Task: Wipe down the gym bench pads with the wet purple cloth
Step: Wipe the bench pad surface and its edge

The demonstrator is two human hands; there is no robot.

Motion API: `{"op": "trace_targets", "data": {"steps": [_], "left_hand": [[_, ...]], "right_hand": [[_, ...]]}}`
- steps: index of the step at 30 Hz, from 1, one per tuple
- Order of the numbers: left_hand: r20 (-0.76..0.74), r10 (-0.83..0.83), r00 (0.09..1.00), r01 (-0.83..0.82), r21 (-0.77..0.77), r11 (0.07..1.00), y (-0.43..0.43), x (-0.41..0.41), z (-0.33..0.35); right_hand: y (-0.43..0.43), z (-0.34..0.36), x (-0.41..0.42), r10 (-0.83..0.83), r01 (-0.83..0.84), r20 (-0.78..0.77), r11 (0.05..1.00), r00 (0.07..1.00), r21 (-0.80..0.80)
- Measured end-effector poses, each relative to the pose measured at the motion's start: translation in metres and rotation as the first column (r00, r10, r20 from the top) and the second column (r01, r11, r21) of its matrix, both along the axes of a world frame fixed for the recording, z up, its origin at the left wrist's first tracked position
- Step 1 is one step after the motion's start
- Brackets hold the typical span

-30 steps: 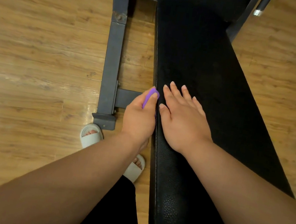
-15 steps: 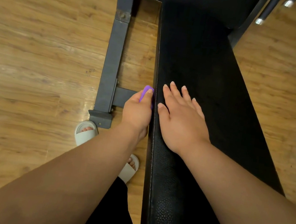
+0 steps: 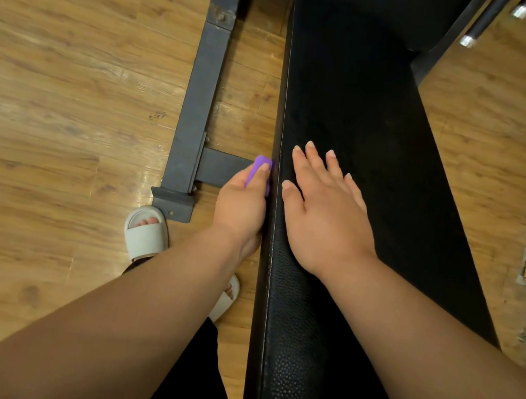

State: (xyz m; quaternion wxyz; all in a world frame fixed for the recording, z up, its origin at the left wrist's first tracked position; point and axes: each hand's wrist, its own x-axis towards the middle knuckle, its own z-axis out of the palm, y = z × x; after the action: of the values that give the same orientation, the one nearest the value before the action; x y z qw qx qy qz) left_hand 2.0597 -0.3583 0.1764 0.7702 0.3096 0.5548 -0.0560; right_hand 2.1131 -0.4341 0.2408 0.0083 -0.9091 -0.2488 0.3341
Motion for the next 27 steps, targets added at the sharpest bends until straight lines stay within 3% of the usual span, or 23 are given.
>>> {"op": "trace_targets", "data": {"steps": [5,10,16,21,24,27], "left_hand": [[0.046,0.0,0.999,0.001,-0.021,1.0,-0.006,-0.015,-0.002],[-0.005,0.039,0.999,-0.04,-0.072,0.997,0.011,0.018,-0.007],[0.023,0.0,1.0,0.003,-0.144,0.99,-0.002,-0.012,-0.005],[0.046,-0.08,0.996,0.071,0.172,0.983,0.0,-0.009,0.002],[0.035,-0.255,0.966,0.208,0.476,0.855,-0.003,-0.019,0.018],[0.03,-0.305,0.952,0.243,0.533,0.811,-0.004,-0.024,0.026]], "right_hand": [[0.0,-0.001,0.0,0.003,-0.003,0.004,1.0,1.0,-0.002],[0.0,-0.002,0.0,-0.005,0.005,0.006,1.0,1.0,0.003],[0.0,-0.003,0.001,-0.006,0.006,0.005,1.0,1.0,0.007],[0.0,-0.002,0.0,-0.009,0.009,0.006,1.0,1.0,0.004],[0.001,0.0,0.0,-0.015,0.015,-0.005,1.0,1.0,0.007],[0.001,0.002,0.0,-0.015,0.015,-0.015,1.0,1.0,0.006]]}}
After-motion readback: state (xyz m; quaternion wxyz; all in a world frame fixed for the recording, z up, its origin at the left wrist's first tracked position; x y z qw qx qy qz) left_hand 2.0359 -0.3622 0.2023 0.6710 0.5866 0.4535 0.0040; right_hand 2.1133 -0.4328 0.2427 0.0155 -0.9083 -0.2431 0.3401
